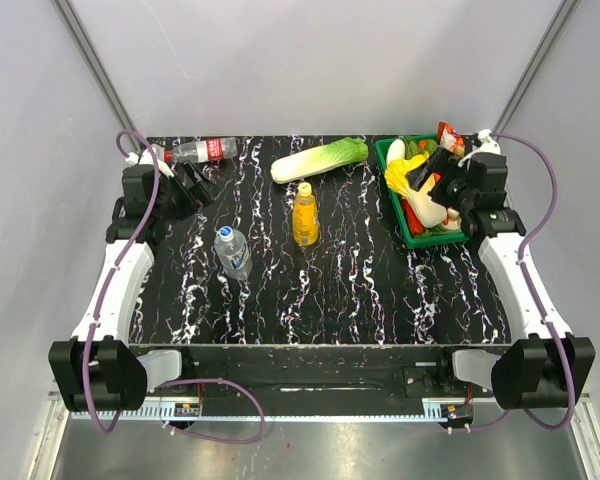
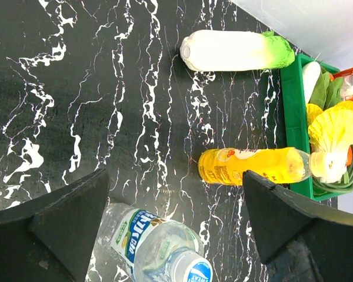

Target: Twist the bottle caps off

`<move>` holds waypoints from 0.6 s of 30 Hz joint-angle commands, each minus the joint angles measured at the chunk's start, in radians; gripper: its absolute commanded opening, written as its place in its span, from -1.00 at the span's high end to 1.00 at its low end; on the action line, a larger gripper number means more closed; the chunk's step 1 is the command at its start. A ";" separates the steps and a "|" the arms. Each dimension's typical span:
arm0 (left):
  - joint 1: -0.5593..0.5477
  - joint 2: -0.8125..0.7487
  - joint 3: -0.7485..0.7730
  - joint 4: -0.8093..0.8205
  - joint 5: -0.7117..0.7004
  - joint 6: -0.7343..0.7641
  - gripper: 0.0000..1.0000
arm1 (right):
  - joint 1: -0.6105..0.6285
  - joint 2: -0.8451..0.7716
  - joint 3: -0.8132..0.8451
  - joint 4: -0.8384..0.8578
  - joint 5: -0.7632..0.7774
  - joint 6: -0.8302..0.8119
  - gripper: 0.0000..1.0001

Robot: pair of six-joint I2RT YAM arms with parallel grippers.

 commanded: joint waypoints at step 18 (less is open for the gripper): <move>0.010 0.067 0.059 -0.034 0.265 0.098 -0.98 | 0.520 0.259 0.456 -0.162 0.311 -0.297 -0.99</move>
